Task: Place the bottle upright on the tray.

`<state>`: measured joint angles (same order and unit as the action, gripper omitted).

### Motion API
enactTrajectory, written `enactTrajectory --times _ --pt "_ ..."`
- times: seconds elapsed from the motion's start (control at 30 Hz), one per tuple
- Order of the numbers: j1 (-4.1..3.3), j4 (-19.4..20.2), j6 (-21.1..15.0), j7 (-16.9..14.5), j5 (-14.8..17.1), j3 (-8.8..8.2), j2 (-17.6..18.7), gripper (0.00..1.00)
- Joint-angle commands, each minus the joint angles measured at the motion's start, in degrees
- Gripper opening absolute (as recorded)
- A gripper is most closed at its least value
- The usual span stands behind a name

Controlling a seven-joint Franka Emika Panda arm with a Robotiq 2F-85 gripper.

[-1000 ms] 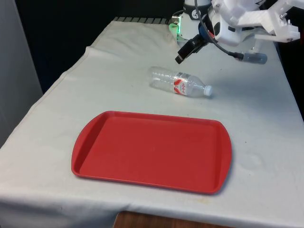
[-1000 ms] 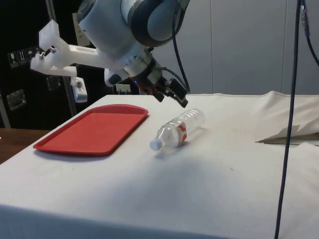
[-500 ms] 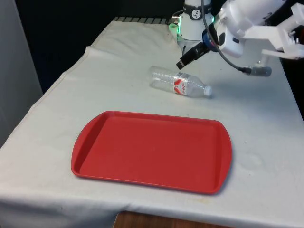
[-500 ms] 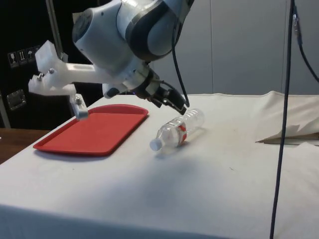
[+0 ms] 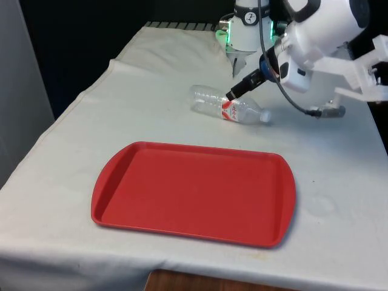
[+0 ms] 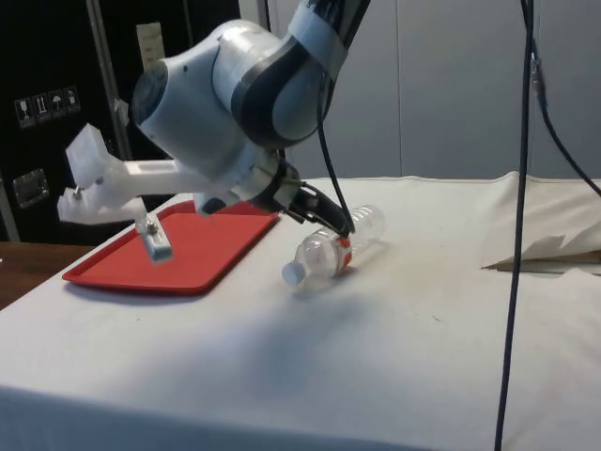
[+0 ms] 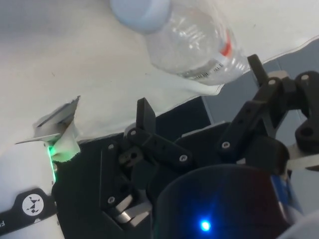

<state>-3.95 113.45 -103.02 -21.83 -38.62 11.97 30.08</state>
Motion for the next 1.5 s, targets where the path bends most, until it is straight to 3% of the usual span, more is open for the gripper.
enactTrajectory --times 0.0,0.17,0.2,0.23,0.4,0.43,0.47,0.7,0.73,0.77,1.47 --pt "-0.29 -0.5 0.5 0.5 -0.3 -0.11 0.9 1.0" --pt "-0.46 -1.2 0.9 1.0 -0.9 -0.11 2.5 1.0" --pt "-0.11 -0.9 0.5 0.7 -0.6 0.06 2.1 1.0" --pt "-0.46 -1.6 1.1 1.2 -1.1 -0.06 3.2 1.0" --pt "-0.52 -2.6 1.5 1.4 -1.7 0.0 4.8 1.0" --pt "-0.17 -2.3 1.1 1.2 -1.4 0.11 4.5 1.0" --pt "-0.52 -2.8 1.7 1.4 -1.8 0.0 5.1 1.0" --pt "-0.86 -4.0 3.4 1.8 -2.4 0.17 6.6 1.0" --pt "-0.46 -3.5 2.7 1.5 -2.2 0.29 6.1 1.0" --pt "-0.86 -4.1 3.6 1.8 -2.5 0.17 6.7 1.0" --pt "-0.46 -4.0 2.8 1.4 -2.5 0.17 7.4 1.0"
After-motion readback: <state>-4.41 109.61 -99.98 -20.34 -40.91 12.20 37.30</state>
